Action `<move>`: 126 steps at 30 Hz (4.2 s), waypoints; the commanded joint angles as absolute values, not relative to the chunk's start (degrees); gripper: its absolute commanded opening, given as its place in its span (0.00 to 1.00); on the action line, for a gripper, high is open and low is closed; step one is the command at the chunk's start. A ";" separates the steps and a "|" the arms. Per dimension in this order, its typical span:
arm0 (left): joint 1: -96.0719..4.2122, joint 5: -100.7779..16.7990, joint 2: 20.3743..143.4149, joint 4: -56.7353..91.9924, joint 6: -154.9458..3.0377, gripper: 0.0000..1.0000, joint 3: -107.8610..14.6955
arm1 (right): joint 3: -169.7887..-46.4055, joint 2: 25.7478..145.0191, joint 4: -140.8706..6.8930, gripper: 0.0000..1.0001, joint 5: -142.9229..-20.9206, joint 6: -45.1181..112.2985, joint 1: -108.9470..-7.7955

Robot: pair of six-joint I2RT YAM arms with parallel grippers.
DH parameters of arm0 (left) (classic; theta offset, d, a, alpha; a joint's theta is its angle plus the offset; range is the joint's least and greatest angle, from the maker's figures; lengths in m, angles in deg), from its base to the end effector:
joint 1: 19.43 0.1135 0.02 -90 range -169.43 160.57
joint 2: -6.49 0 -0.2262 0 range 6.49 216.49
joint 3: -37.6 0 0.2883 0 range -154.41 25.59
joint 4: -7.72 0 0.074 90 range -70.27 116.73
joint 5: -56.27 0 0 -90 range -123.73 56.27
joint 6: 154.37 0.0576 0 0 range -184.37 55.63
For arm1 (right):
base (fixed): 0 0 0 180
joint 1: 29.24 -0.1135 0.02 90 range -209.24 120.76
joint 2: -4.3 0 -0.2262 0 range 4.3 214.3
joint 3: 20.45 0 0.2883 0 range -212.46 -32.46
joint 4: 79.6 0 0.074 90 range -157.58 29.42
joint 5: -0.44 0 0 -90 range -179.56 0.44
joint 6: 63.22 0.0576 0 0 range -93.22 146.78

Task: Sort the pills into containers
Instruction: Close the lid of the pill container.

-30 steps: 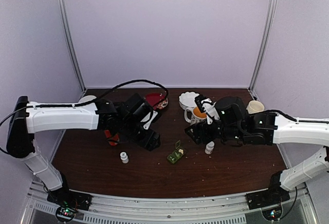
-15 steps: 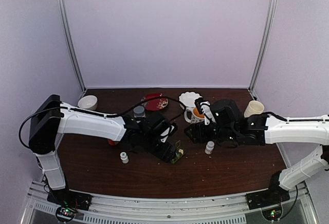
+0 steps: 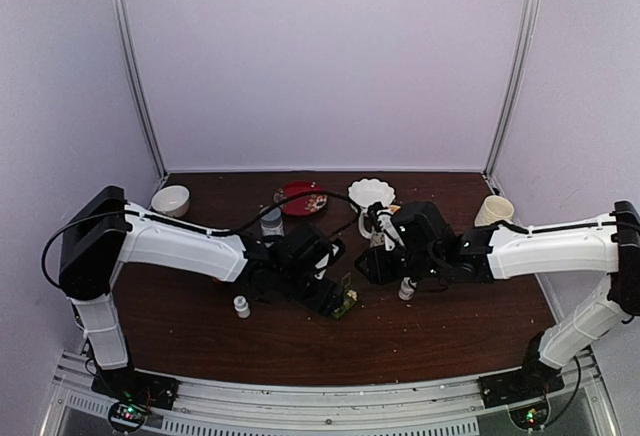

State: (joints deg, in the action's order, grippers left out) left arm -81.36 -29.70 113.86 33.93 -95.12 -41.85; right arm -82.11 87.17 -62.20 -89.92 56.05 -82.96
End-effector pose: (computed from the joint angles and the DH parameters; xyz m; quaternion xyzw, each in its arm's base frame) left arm 0.2009 -0.3681 0.0879 0.2451 0.9187 -0.1995 0.2367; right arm 0.2154 0.2928 0.1515 -0.1895 0.8810 0.2851 0.3266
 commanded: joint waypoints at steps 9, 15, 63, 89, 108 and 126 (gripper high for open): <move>-81.20 -29.01 116.23 26.18 -97.36 0.79 -40.81 | -84.80 92.47 -67.37 0.00 -86.71 57.71 -81.57; -81.20 -29.68 117.02 24.91 -99.54 0.79 -39.91 | -86.93 96.31 -67.45 0.00 -85.23 57.35 -80.72; -79.01 -37.01 119.47 20.08 -102.44 0.38 -37.04 | -78.96 94.39 -71.51 0.00 -79.57 57.54 -79.36; -78.59 -37.22 120.35 20.08 -103.15 0.20 -37.31 | -78.38 103.05 -73.47 0.00 -79.44 58.40 -79.17; -77.31 -37.97 121.75 20.60 -104.39 0.22 -37.68 | -79.57 96.88 -70.76 0.00 -84.09 54.59 -79.17; -77.33 -38.30 121.95 20.52 -104.19 0.21 -37.69 | -78.70 103.47 -70.11 0.00 -83.94 55.58 -79.17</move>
State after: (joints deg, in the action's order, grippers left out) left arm -77.86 -38.92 119.06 16.77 -104.56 -38.22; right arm -80.47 102.12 -70.39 -83.54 54.24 -79.55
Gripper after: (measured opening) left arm 0.216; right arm 0.007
